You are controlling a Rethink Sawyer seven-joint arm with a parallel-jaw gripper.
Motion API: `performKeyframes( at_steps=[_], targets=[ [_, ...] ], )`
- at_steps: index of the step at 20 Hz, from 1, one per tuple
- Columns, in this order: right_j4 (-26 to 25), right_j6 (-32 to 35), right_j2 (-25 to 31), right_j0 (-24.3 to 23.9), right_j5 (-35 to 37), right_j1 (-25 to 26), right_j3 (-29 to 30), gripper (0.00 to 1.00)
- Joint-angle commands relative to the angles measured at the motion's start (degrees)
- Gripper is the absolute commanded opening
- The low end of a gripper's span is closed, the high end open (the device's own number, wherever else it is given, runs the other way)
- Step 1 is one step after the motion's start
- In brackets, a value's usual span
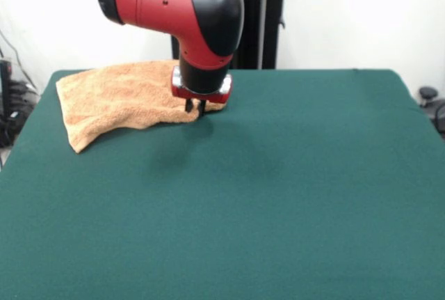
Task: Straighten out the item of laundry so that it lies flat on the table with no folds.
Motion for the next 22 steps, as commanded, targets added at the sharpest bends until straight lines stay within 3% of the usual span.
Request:
performKeyframes(
  at_steps=[1,8,22],
  targets=[
    [6.5,14.3,11.9,5.0,-21.9,9.8,-7.5,0.00],
    [11.9,19.5,11.4,6.9,-24.1,10.5,-6.7,0.00],
    [16.2,19.7,8.4,9.0,-27.7,10.3,-3.6,0.00]
  ],
)
